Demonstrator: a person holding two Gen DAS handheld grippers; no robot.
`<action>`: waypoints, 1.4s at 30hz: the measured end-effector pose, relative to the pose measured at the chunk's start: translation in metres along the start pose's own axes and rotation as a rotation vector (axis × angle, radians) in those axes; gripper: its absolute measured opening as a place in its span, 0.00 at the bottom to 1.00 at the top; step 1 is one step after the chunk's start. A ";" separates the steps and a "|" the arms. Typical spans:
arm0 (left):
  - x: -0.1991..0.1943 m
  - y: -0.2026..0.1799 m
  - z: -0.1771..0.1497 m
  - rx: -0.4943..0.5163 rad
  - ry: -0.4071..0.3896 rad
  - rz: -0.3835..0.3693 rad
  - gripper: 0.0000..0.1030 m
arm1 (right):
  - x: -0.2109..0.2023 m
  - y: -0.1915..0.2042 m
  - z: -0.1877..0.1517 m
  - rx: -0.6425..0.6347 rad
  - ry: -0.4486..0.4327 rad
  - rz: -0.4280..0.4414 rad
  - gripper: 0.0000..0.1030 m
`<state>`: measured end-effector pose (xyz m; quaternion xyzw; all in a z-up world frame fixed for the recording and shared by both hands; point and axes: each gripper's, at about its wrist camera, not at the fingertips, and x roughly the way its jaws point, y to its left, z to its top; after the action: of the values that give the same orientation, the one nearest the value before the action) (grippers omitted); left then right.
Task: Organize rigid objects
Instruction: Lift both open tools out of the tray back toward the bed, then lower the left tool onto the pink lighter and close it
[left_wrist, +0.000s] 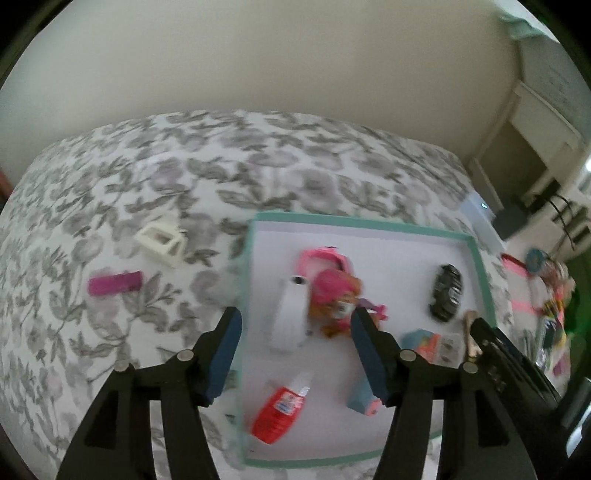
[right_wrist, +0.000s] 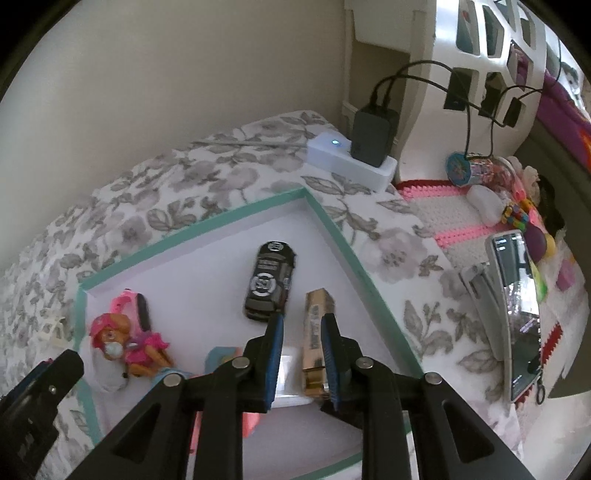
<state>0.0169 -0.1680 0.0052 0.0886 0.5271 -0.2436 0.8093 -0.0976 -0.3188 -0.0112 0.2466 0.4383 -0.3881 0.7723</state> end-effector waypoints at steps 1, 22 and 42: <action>0.001 0.005 0.001 -0.011 0.003 0.010 0.61 | -0.002 0.003 0.000 0.004 -0.002 0.007 0.33; 0.018 0.099 0.008 -0.230 -0.018 0.176 0.85 | -0.003 0.076 -0.027 -0.111 0.067 0.229 1.00; -0.004 0.236 0.009 -0.466 -0.067 0.289 0.85 | -0.030 0.170 -0.050 -0.282 0.047 0.405 1.00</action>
<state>0.1383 0.0333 -0.0140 -0.0337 0.5236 -0.0004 0.8513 0.0073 -0.1730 -0.0031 0.2281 0.4475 -0.1544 0.8508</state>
